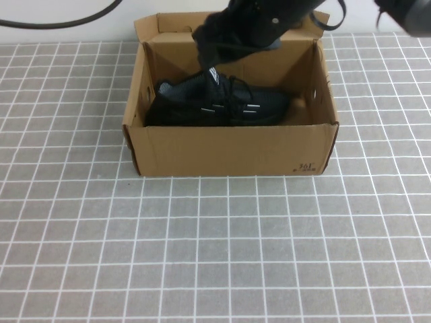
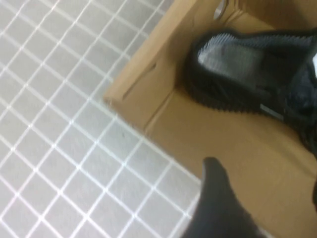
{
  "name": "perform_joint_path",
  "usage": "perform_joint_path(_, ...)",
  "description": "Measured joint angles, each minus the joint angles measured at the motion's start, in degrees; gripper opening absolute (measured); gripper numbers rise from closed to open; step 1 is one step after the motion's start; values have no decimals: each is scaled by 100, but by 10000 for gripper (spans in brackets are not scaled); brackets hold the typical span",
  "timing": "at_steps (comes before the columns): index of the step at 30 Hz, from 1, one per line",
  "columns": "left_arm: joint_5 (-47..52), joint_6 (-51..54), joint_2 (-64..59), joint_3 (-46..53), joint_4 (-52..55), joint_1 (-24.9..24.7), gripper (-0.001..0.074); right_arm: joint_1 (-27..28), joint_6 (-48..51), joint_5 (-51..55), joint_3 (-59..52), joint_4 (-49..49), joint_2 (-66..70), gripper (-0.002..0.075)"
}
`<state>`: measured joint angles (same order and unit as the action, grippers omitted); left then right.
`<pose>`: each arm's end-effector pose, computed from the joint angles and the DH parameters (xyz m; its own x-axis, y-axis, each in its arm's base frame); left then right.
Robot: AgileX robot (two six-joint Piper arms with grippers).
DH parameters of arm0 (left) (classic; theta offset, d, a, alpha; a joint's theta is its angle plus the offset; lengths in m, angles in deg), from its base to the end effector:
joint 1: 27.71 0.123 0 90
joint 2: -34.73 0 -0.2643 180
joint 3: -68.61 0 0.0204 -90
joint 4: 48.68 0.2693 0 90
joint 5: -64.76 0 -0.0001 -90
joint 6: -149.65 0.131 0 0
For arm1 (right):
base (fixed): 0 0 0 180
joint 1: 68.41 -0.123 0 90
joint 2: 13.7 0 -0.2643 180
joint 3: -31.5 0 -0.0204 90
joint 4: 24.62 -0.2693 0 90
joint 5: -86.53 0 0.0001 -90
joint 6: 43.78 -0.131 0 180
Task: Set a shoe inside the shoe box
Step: Place the shoe in the shoe box
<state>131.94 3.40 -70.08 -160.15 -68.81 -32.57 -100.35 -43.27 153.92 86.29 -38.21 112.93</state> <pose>0.3801 -0.0740 0.4801 -0.3238 0.4397 -0.8378 0.5423 0.8118 0.2164 0.4022 0.2842 0.3424 -0.6882 -0.3328 -0.6448 -0.5825 0.7832 0.2175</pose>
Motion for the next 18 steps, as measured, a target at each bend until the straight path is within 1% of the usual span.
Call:
perform_joint_path(3,214,-83,84,0,38,0,1,0,-110,-65,284,13,237,375)
perform_joint_path(9,331,-159,95,-4,38,0,1,-8,-164,-356,809,37,778,379)
perform_joint_path(11,345,-158,83,-4,38,0,1,-8,-164,-503,848,143,926,379)
perform_joint_path(15,424,-158,34,-4,38,0,1,-36,-172,-744,882,662,1196,379)
perform_joint_path(18,482,-158,-48,-4,27,0,1,-71,-265,-813,882,780,1338,379)
